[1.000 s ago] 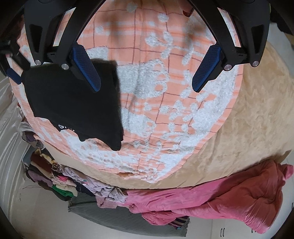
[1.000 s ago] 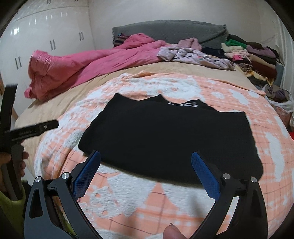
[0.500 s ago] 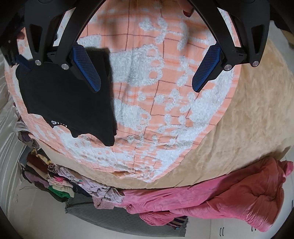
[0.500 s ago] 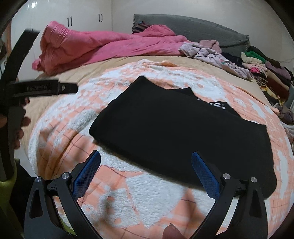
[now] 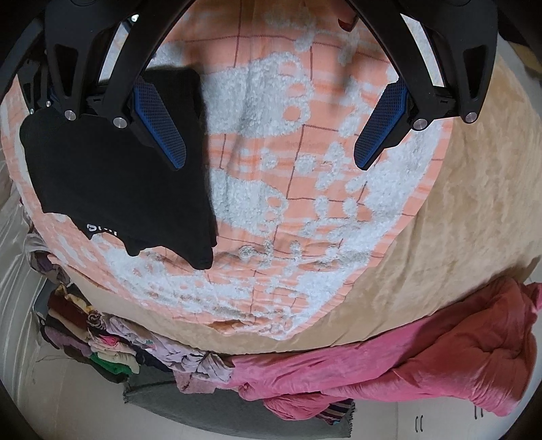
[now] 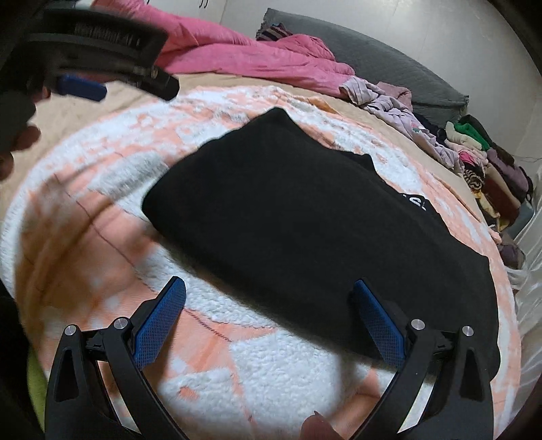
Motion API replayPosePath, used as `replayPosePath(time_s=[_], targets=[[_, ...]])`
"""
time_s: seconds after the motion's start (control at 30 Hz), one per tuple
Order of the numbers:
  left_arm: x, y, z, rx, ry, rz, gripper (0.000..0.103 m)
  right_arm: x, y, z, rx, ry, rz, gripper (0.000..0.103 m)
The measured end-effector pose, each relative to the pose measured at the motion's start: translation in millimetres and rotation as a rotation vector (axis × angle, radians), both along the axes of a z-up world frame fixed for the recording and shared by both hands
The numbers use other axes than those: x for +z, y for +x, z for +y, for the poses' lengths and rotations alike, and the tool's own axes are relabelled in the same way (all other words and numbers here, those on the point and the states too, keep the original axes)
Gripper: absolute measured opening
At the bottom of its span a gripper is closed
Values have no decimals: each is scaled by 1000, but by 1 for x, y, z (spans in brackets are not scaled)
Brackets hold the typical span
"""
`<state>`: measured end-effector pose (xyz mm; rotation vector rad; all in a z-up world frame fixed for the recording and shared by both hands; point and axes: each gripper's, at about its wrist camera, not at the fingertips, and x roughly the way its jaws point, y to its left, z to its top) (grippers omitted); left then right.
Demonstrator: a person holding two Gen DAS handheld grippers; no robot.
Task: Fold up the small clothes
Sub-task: 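Move both tools to the side edge of the folded black shirt and grasp it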
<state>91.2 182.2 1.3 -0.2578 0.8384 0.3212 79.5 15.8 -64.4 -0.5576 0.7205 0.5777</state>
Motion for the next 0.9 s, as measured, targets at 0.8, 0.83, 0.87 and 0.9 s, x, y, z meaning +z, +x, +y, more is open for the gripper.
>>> replayPosePath(time_s=[0.8, 0.83, 0.87, 0.9], targets=[[-22, 67, 12, -42, -138, 66, 93, -2, 20, 11, -8, 24, -183, 48], [-25, 72, 9, -55, -166, 78, 93, 1, 21, 7, 3, 51, -163, 41], [-27, 76, 7, -67, -181, 89, 93, 3, 20, 5, 13, 69, -152, 28], [-29, 81, 4, -83, -196, 95, 93, 4, 17, 4, 18, 77, -152, 22]])
